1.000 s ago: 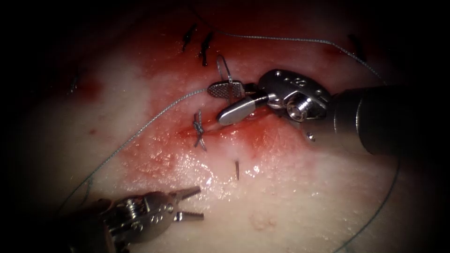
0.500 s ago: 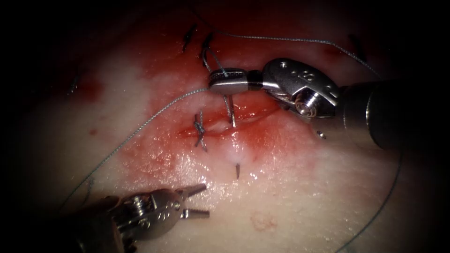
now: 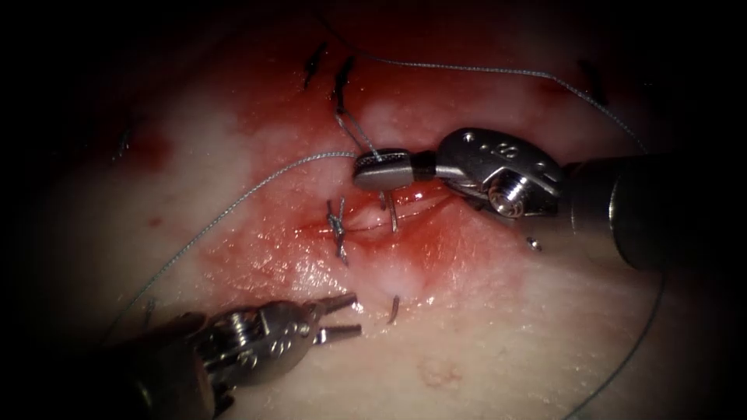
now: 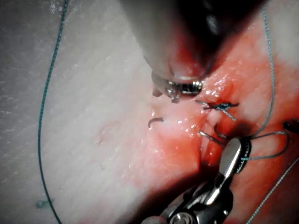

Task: Wound Closure

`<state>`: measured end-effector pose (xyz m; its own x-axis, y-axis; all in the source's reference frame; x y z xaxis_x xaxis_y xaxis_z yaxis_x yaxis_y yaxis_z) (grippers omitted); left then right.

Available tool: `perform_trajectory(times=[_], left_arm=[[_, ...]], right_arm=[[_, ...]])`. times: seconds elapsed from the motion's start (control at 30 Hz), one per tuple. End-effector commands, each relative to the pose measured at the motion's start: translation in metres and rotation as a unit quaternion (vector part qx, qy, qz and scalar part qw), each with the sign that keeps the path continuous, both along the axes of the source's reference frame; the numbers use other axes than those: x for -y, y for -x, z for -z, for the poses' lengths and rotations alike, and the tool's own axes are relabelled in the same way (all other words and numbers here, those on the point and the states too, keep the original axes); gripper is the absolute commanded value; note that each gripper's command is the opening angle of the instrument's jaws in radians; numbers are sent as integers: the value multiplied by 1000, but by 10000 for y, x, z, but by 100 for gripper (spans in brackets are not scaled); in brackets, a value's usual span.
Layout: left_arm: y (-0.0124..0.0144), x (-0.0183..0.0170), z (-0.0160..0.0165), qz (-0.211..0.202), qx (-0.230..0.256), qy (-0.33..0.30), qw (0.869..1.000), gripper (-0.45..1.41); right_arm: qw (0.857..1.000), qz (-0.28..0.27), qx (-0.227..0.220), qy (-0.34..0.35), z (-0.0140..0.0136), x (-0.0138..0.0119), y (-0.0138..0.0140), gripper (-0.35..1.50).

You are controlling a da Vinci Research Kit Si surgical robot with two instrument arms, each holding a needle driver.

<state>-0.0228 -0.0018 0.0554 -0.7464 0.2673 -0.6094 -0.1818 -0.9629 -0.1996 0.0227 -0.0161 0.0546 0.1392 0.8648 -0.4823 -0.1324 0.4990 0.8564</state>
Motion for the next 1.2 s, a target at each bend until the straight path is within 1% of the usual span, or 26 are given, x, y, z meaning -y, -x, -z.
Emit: perform_trajectory(times=[0.03, 0.1, 0.17, 0.3, 0.43, 0.47, 0.53, 0.57, 0.63, 0.73, 0.77, 0.83, 0.9, 0.97, 1.07, 1.1, 1.2], left_arm=[[6, -1, -6, 1, 5, 6, 1000, 32], [7, -3, -5, -5, 17, 15, 1000, 32], [7, -6, -4, -11, 37, 26, 999, 37], [3, -6, -3, -28, 53, 39, 997, 44], [-3, -4, -2, -43, 64, 42, 996, 62], [-4, -3, -2, -51, 67, 46, 995, 64], [-6, -2, -1, -58, 77, 47, 994, 68], [-7, -1, -1, -60, 84, 47, 993, 68], [-7, 0, -2, -65, 101, 49, 992, 69], [-4, 1, -3, -70, 121, 56, 989, 69], [-2, 1, -4, -73, 130, 58, 987, 71], [2, 0, -5, -75, 142, 62, 985, 71], [8, -3, -6, -74, 156, 69, 983, 71], [14, -6, -8, -75, 168, 74, 980, 78], [19, -11, -11, -78, 178, 79, 978, 88], [20, -13, -11, -79, 177, 84, 977, 88], [22, -19, -13, -66, 177, 83, 979, 89]], right_arm=[[1000, 0, -12, -8, 2, 6, -9, -35], [1000, 2, -14, -14, 4, 9, -10, -35], [1000, 3, -17, -22, 4, 13, -10, -35], [999, 4, -19, -33, 2, 19, -8, -35], [999, -4, -26, -33, 1, 15, -2, -35], [999, -17, -29, -35, 0, 10, 2, 2], [999, -42, -29, -13, -1, 2, 10, 62], [998, -56, -30, -4, -1, -5, 17, 86], [997, -68, -32, 12, -1, -15, 29, 108], [995, -72, -22, 72, -1, -34, 48, 143], [993, -75, -17, 85, 0, -39, 53, 148], [991, -77, -8, 109, 2, -45, 63, 148], [990, -81, -2, 116, 5, -50, 71, 148], [989, -83, 3, 120, 7, -53, 77, 148], [989, -87, 7, 118, 10, -53, 85, 148], [989, -86, 9, 119, 10, -51, 87, 148], [989, -84, 7, 120, 10, -45, 91, 148]])
